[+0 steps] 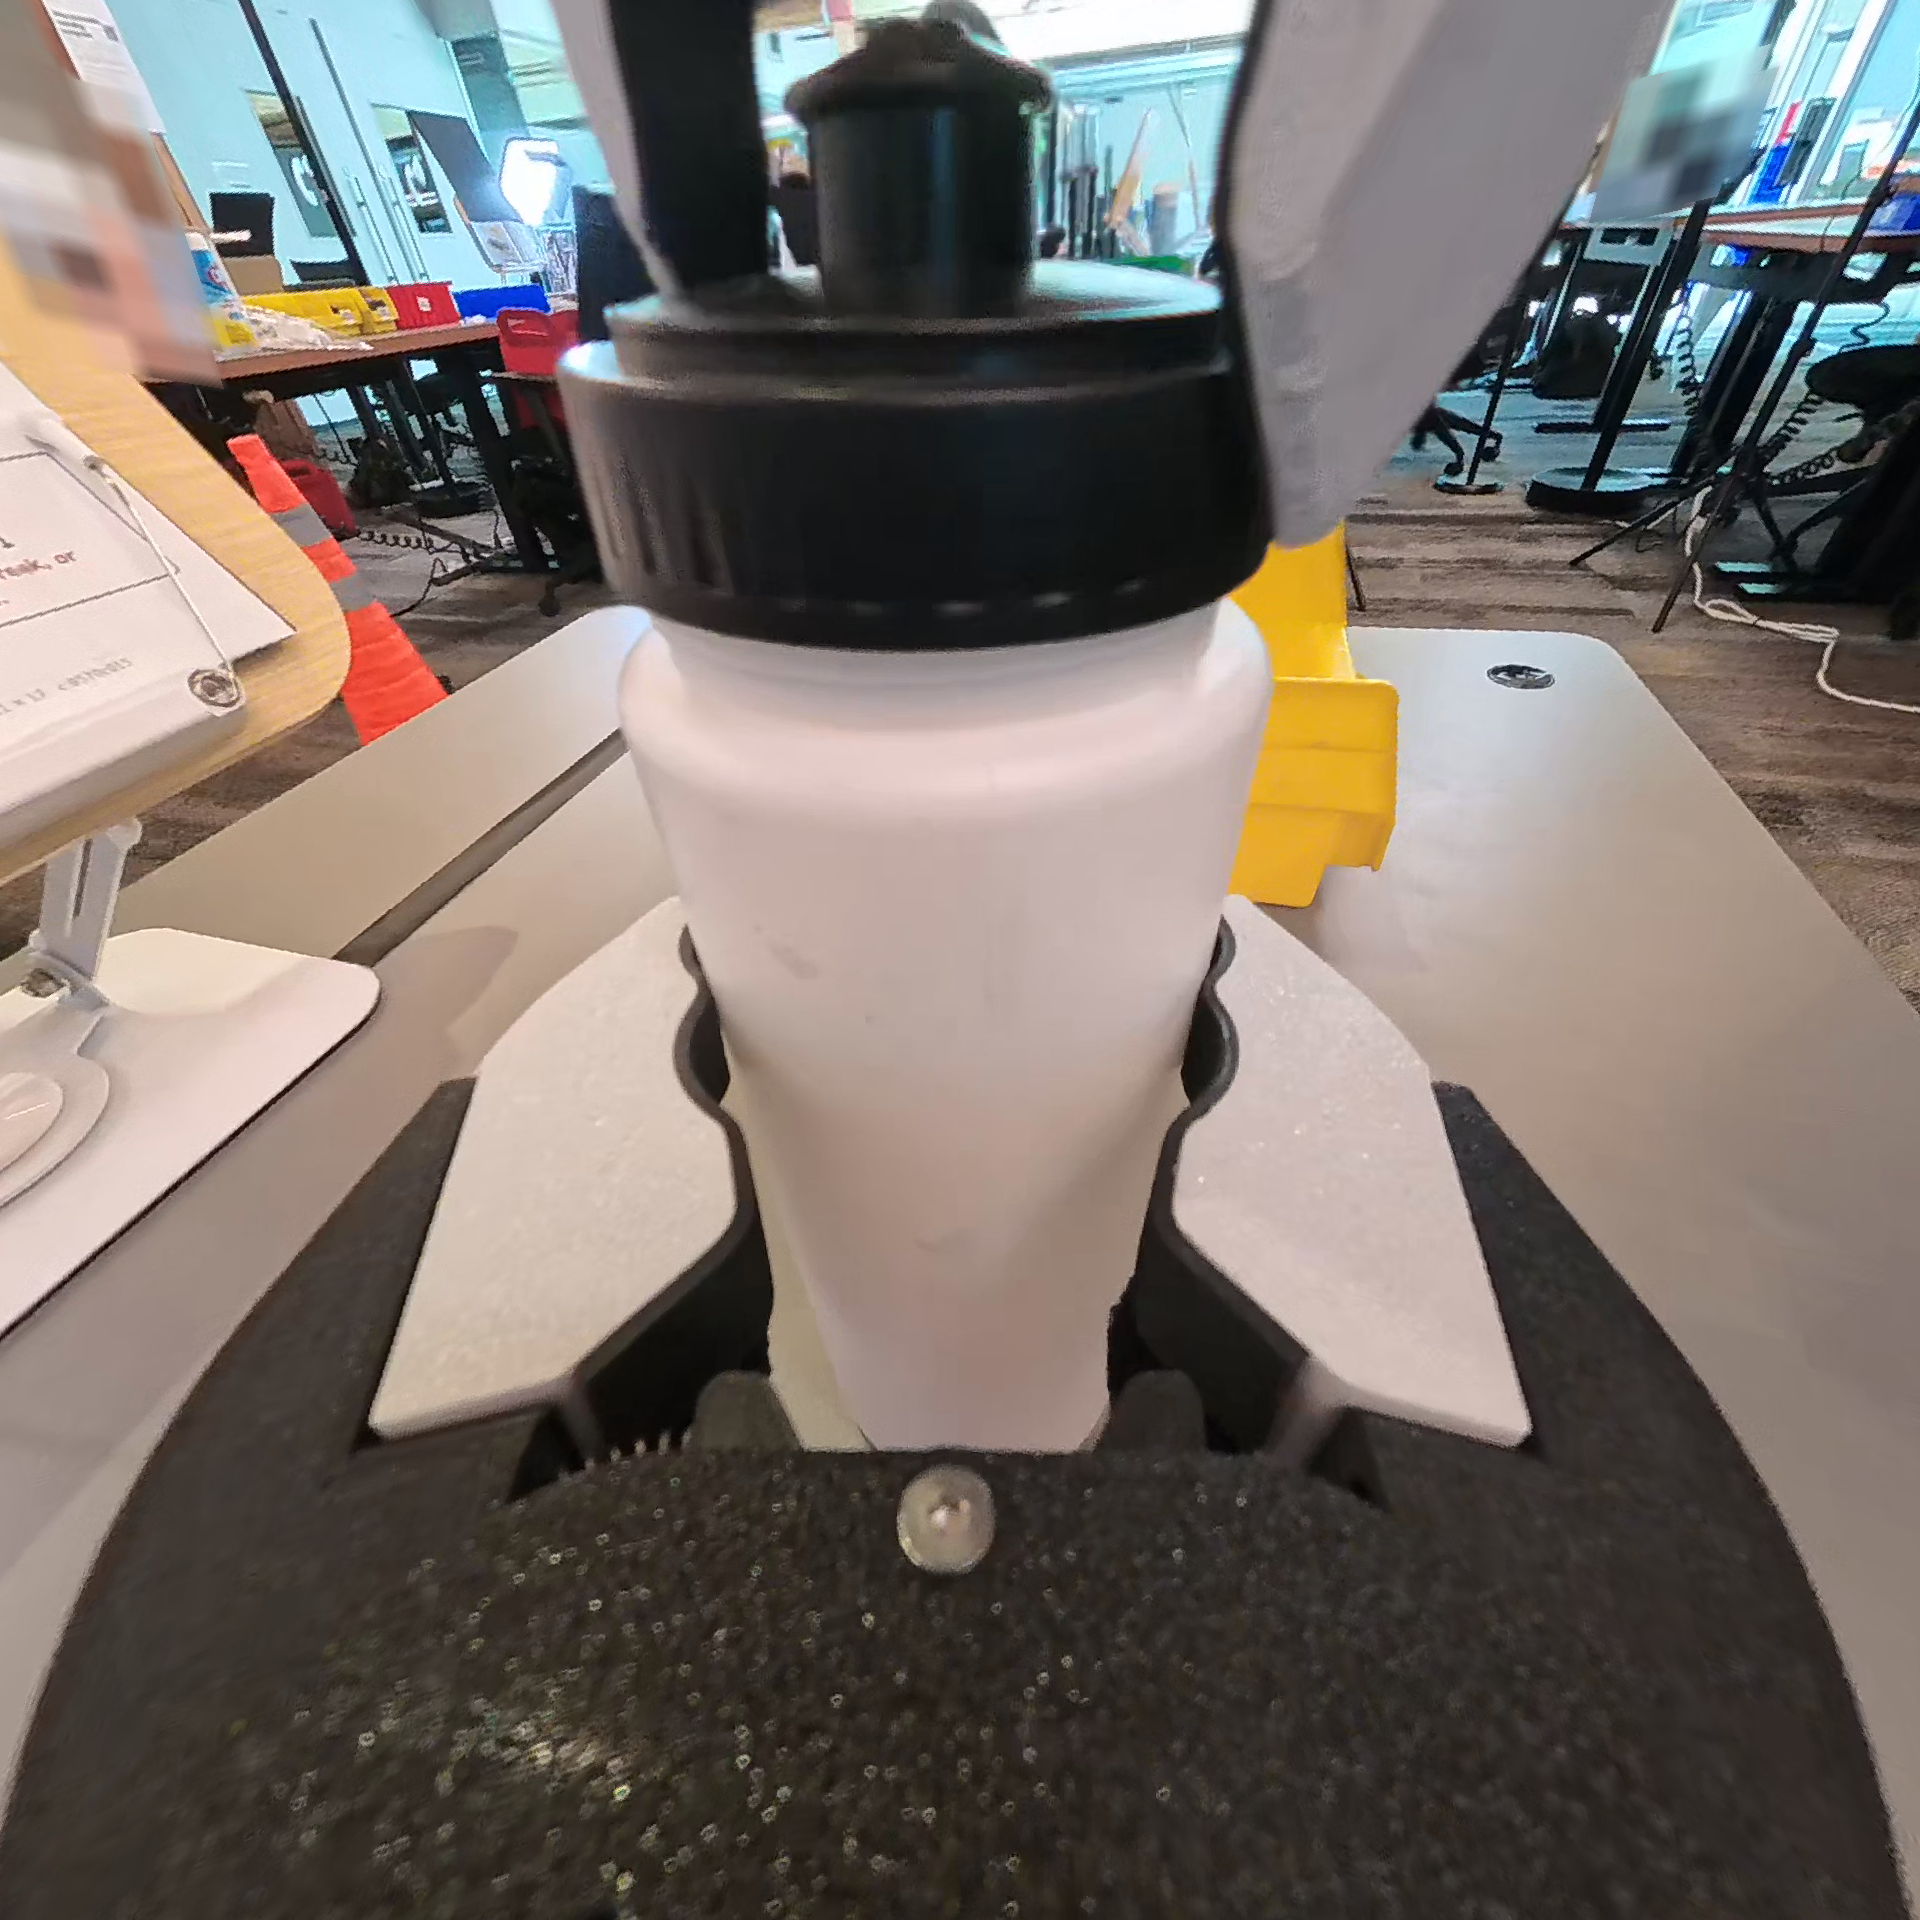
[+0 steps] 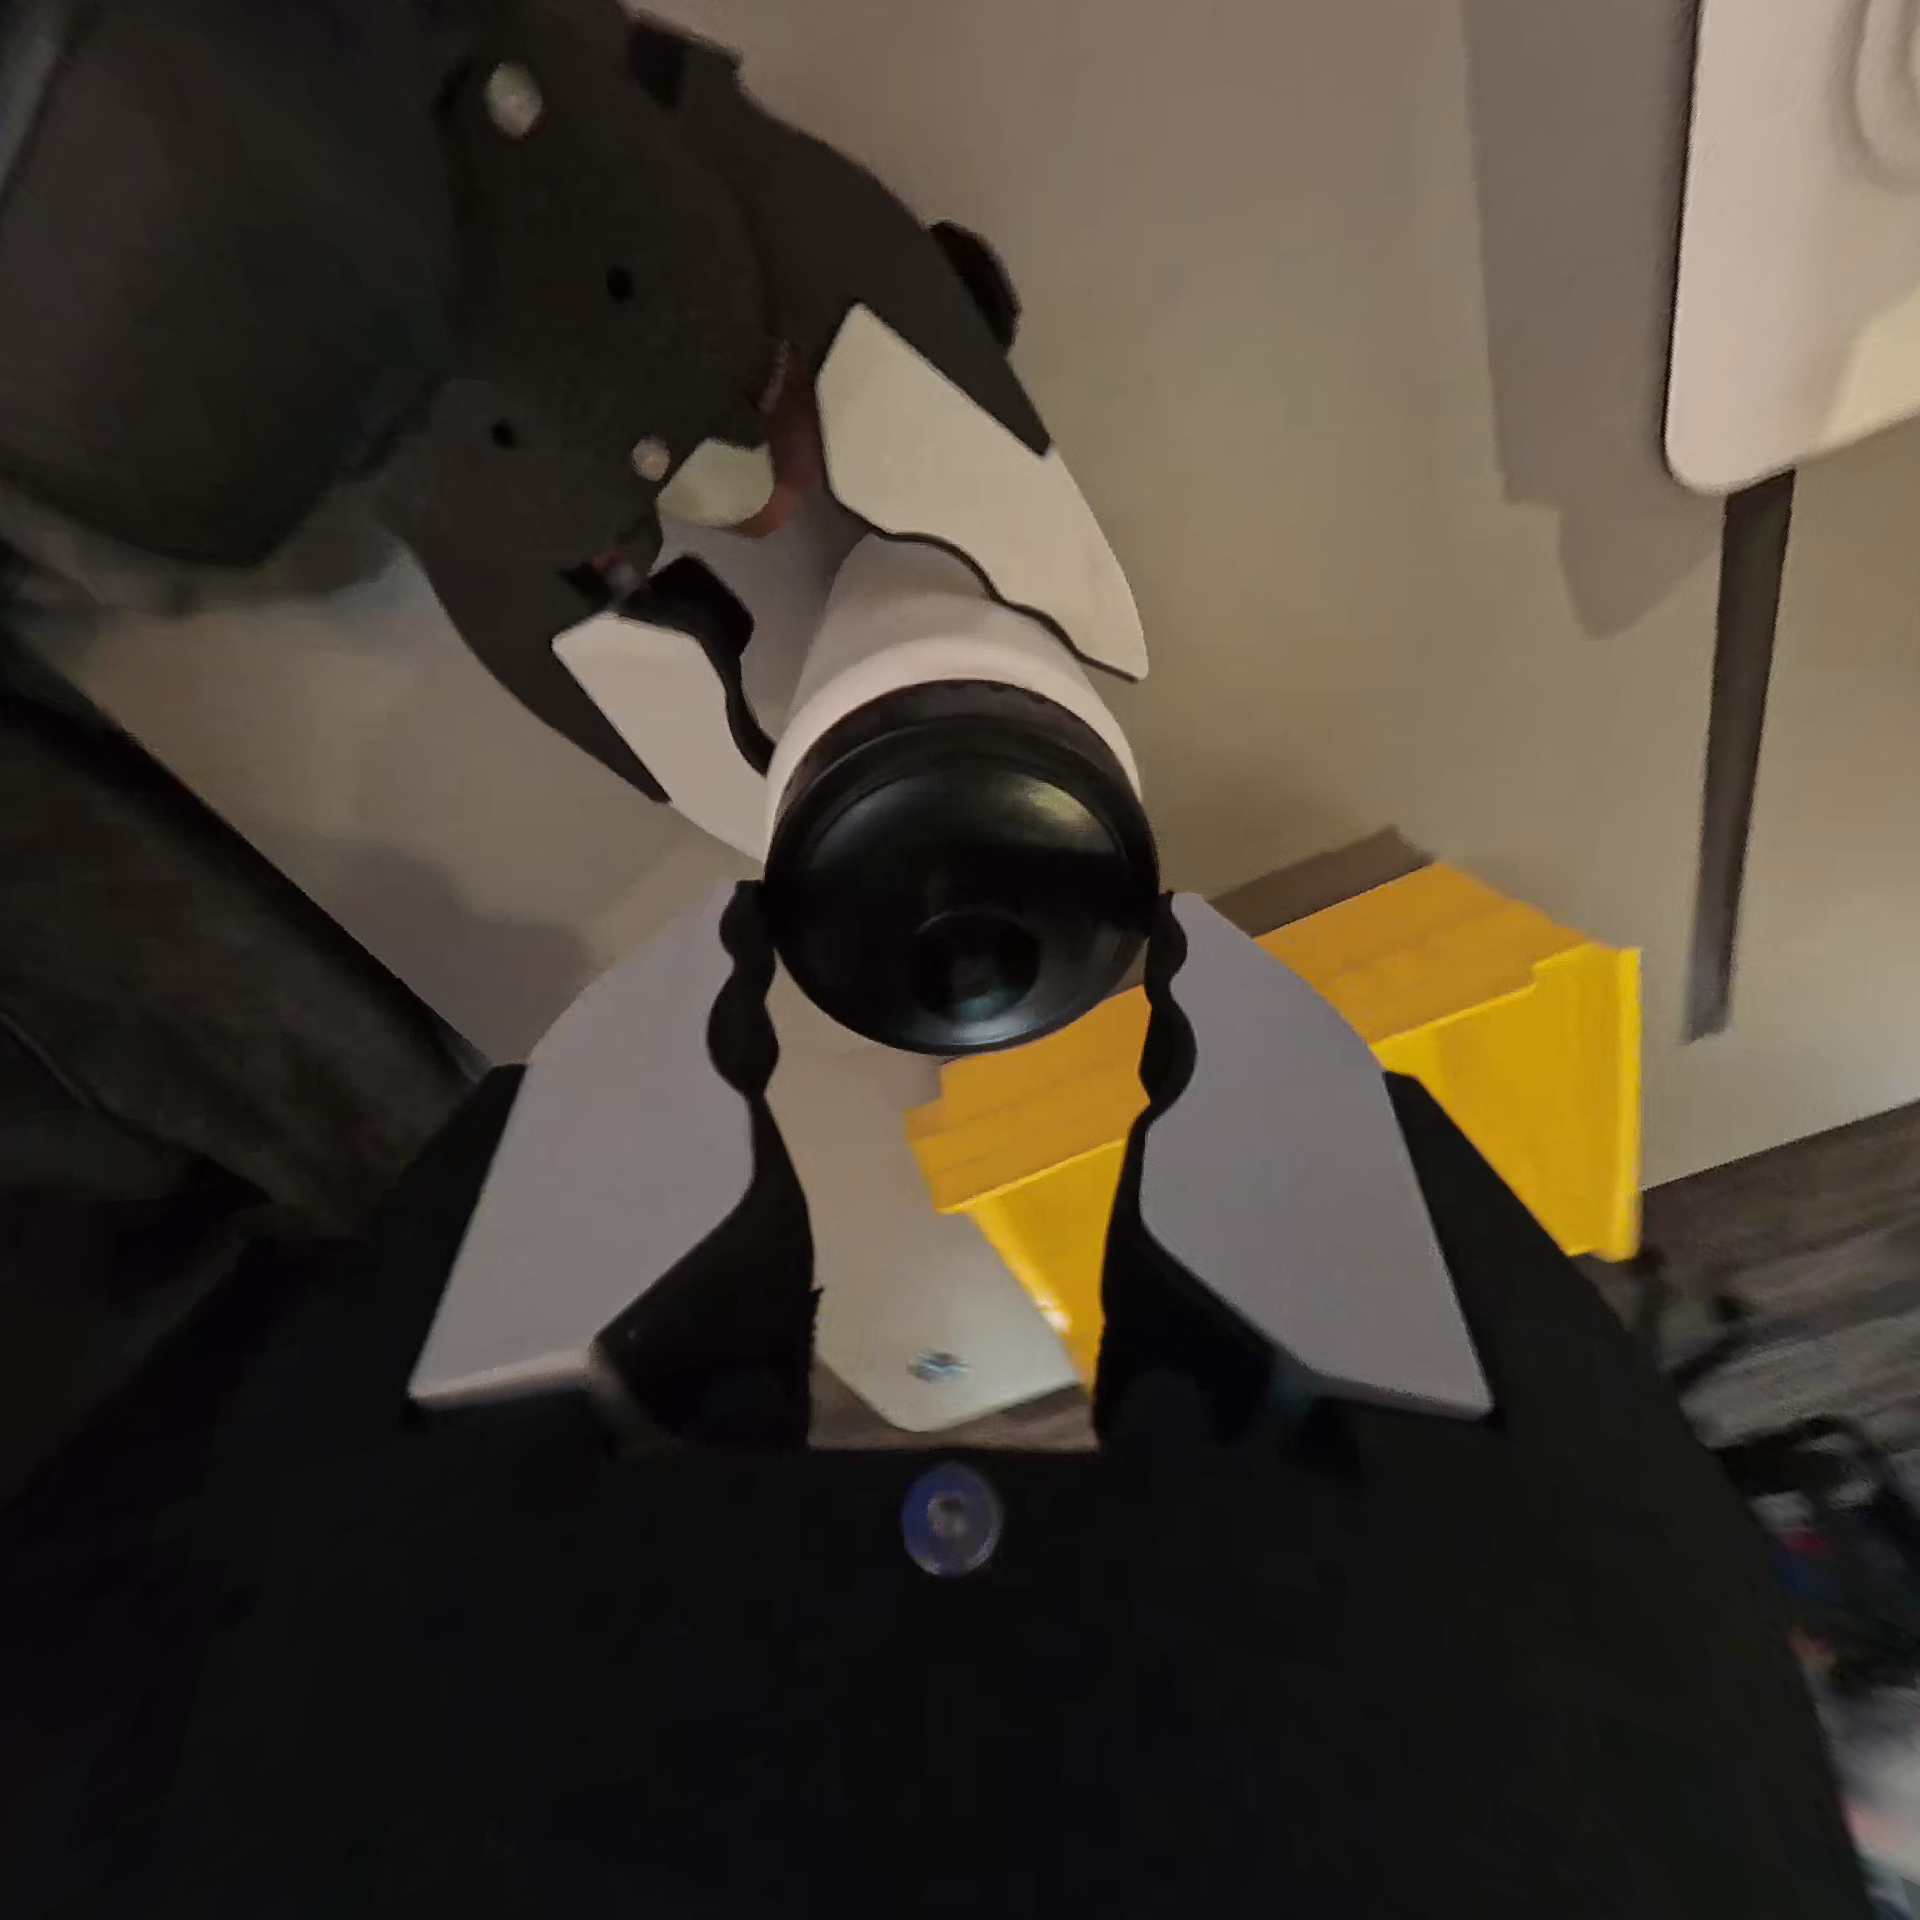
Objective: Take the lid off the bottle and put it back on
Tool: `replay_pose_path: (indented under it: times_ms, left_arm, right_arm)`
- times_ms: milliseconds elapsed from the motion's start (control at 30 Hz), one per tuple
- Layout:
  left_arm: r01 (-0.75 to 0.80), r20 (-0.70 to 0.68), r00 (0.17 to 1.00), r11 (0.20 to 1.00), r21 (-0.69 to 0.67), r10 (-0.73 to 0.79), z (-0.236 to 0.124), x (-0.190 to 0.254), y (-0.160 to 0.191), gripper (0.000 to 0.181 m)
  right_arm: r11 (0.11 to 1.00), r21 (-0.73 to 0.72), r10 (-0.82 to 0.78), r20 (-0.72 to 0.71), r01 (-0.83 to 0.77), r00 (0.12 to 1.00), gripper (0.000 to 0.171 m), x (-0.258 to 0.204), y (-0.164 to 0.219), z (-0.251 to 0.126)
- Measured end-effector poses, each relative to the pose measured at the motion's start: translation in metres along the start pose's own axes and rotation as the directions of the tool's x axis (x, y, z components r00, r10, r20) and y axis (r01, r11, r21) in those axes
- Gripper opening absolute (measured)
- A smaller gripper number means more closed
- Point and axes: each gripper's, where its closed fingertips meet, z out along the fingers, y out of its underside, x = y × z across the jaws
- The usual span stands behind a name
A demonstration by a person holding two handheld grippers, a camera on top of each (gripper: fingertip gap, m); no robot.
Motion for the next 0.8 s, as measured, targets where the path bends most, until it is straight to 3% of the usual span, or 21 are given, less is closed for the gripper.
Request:
replay_pose_path:
  times_ms: [100, 200, 333, 433, 533, 633, 700, 767, 800]
  left_arm:
    - [0.040, 0.012, 0.999, 0.999, 0.004, -0.040, -0.001, -0.005, 0.000, 0.087]
    - [0.041, 0.012, 0.999, 0.999, 0.006, -0.042, -0.001, -0.006, 0.001, 0.087]
    - [0.023, 0.011, 1.000, 1.000, 0.003, -0.023, -0.001, -0.004, 0.001, 0.087]
    - [0.022, 0.008, 1.000, 1.000, 0.008, -0.022, -0.001, -0.004, 0.001, 0.087]
    - [0.021, 0.001, 1.000, 1.000, 0.015, -0.021, -0.001, -0.003, 0.000, 0.087]
    - [0.029, -0.011, 1.000, 0.999, 0.025, -0.028, -0.001, -0.003, 0.000, 0.087]
    - [0.030, -0.018, 0.999, 0.999, 0.032, -0.030, -0.001, -0.002, 0.000, 0.087]
    - [0.028, -0.021, 0.999, 0.999, 0.026, -0.027, -0.001, -0.002, 0.000, 0.087]
    - [0.024, -0.022, 0.999, 1.000, 0.019, -0.023, -0.001, -0.001, 0.000, 0.087]
  right_arm:
    - [0.957, 0.081, 0.278, 0.042, -0.280, 0.960, 0.069, 0.004, -0.009, 0.001]
    - [0.941, 0.094, 0.322, 0.053, -0.326, 0.945, 0.069, 0.005, -0.010, 0.001]
    - [0.975, 0.079, 0.203, 0.068, -0.208, 0.977, 0.069, 0.003, -0.005, 0.000]
    - [0.980, 0.180, -0.109, 0.098, 0.090, 0.989, 0.065, 0.006, -0.007, -0.011]
    - [0.816, 0.460, -0.397, 0.007, 0.350, 0.918, 0.061, 0.017, -0.020, -0.037]
    - [0.427, 0.753, -0.524, -0.244, 0.500, 0.816, 0.079, 0.025, -0.039, -0.078]
    - [0.210, 0.740, -0.645, -0.386, 0.639, 0.659, 0.081, 0.014, -0.029, -0.079]
    - [0.292, 0.579, -0.761, -0.342, 0.761, 0.551, 0.070, 0.019, -0.009, -0.051]
    - [0.288, 0.504, -0.818, -0.314, 0.815, 0.483, 0.063, 0.019, 0.000, -0.043]
